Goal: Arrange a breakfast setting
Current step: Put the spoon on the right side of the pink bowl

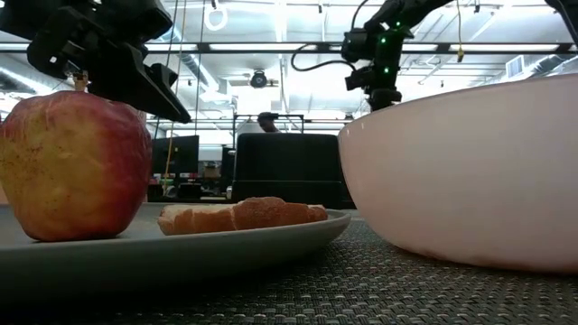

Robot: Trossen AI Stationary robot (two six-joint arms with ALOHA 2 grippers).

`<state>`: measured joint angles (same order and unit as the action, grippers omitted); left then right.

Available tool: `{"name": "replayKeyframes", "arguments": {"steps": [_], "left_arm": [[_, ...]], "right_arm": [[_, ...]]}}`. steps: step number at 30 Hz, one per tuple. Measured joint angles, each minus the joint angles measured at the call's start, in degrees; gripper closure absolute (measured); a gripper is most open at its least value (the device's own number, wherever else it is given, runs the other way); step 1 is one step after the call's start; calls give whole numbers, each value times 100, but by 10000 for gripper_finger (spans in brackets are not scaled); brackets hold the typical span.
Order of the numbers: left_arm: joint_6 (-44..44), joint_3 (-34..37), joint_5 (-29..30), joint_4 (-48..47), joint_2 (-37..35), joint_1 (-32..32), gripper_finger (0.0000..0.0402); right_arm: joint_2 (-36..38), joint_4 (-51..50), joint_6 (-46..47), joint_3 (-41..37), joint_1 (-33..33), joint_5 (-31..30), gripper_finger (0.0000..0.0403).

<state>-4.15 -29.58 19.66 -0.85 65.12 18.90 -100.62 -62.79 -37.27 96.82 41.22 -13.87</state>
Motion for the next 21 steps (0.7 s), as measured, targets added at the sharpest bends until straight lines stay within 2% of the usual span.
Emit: {"name": "replayKeyframes", "arguments": {"steps": [12, 21], "left_arm": [[-17, 0, 2, 3, 0, -2, 260], [-125, 0, -37, 6, 1, -2, 260]], "right_arm": [[694, -227, 450, 0, -177, -80, 382], [1469, -452, 932, 0, -808, -969, 383]]}}
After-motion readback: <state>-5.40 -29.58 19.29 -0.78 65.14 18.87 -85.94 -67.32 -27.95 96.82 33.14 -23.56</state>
